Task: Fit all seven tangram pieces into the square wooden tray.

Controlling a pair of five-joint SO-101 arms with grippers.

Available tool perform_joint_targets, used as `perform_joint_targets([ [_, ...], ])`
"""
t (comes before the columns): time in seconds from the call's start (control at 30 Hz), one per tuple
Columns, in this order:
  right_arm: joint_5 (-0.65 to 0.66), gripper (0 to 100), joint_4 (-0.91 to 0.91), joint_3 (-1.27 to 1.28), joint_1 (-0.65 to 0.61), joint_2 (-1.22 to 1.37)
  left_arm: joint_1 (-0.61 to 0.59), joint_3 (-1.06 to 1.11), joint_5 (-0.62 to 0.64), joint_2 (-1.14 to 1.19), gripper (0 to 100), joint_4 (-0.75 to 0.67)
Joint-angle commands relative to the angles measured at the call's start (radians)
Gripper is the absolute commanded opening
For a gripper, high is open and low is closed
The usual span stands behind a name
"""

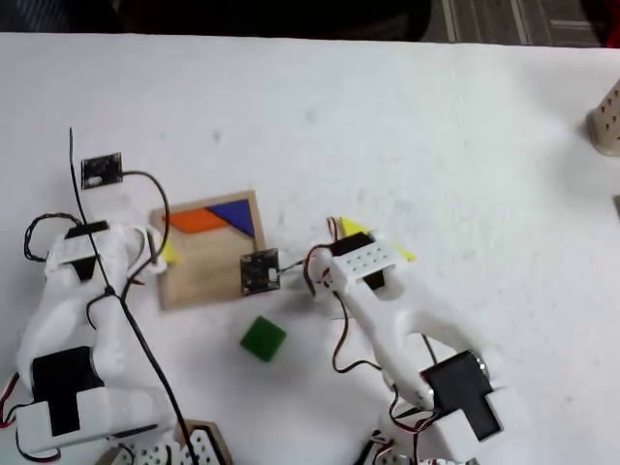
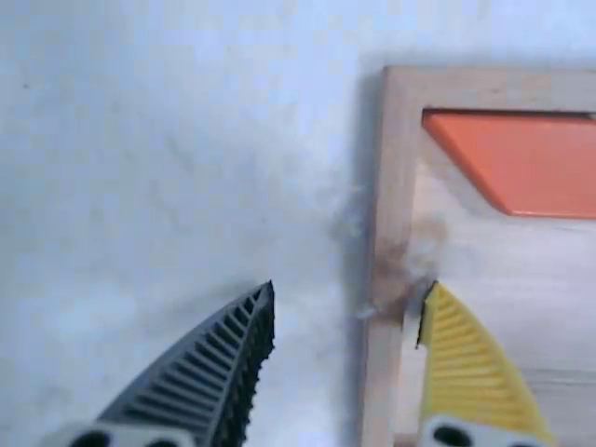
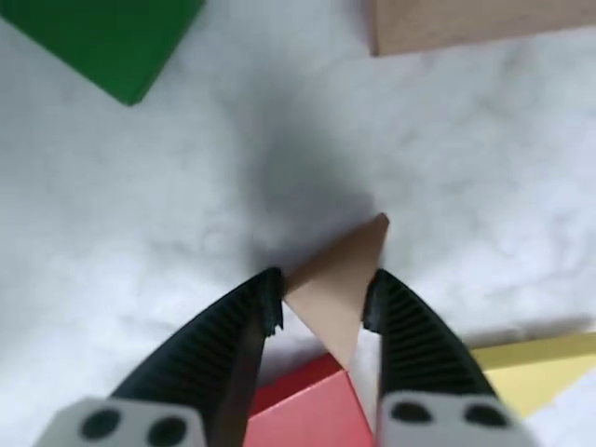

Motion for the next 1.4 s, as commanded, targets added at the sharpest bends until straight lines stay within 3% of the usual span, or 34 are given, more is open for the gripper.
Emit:
perform_joint_targets([
  [0.0,0.012,3.2,0.005,-0.009,0.002,0.005,-0.008,-0.046,0.005,0.002,27,0.008],
  [0.17,0.006,2.0,0.007,-0.026,0.016,0.004,-0.008,-0.046,0.005,0.002,27,0.006],
  [0.37,-0.210,2.3,0.097,-0.176,0.044,0.005,-0.008,-0.046,0.005,0.002,27,0.006],
  [0.5,-0.247,2.4,0.185,-0.270,0.031,0.005,-0.008,-0.046,0.005,0.002,27,0.006],
  [0.73,-0.239,2.5,0.286,-0.423,-0.096,0.010,-0.073,-0.049,0.015,-0.004,27,-0.023],
  [0.93,-0.230,2.5,0.282,-0.531,-0.237,0.016,-0.202,-0.074,0.198,0.004,27,-0.075],
  [1.13,-0.015,2.5,0.231,-0.555,-0.375,0.051,-0.257,-0.091,0.210,0.005,27,-0.092],
  [1.37,0.005,2.5,0.119,-0.689,-0.427,0.289,-0.302,-0.097,0.213,0.005,27,-0.114],
])
